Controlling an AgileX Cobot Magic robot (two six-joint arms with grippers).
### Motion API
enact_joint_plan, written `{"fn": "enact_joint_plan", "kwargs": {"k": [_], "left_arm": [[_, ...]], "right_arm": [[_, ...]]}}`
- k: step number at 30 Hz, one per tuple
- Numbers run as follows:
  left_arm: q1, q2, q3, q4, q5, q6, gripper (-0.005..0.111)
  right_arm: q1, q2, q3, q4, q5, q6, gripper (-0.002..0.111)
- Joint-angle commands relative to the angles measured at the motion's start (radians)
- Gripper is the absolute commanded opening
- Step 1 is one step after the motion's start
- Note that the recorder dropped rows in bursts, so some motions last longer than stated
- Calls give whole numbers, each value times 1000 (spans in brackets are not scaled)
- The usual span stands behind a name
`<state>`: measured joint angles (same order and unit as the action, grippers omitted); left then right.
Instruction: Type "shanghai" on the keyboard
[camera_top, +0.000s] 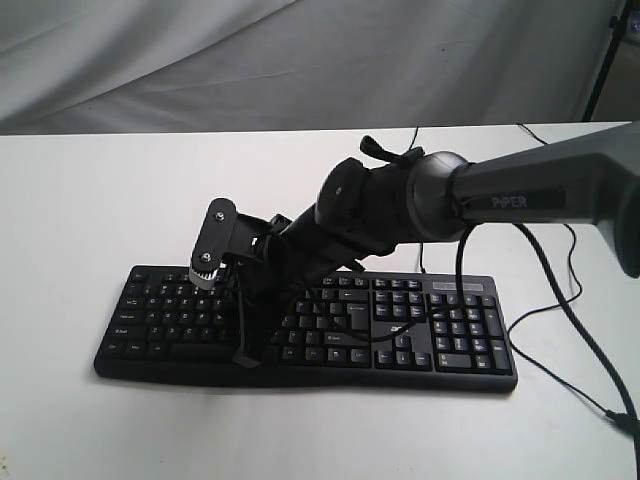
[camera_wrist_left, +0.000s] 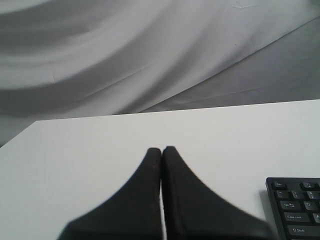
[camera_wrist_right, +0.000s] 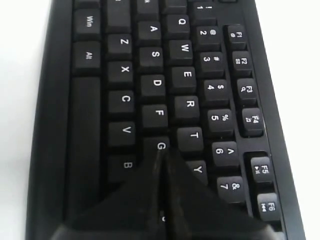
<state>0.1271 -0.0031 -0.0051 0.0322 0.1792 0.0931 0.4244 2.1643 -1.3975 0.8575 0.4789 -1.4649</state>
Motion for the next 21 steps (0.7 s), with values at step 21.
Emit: {"fn": "enact_joint_plan", "kwargs": {"k": [21], "left_arm": [[-4,3,5,-1,-5,-3,1]], "right_arm": [[-9,15,6,-7,-24,-21,0]]}}
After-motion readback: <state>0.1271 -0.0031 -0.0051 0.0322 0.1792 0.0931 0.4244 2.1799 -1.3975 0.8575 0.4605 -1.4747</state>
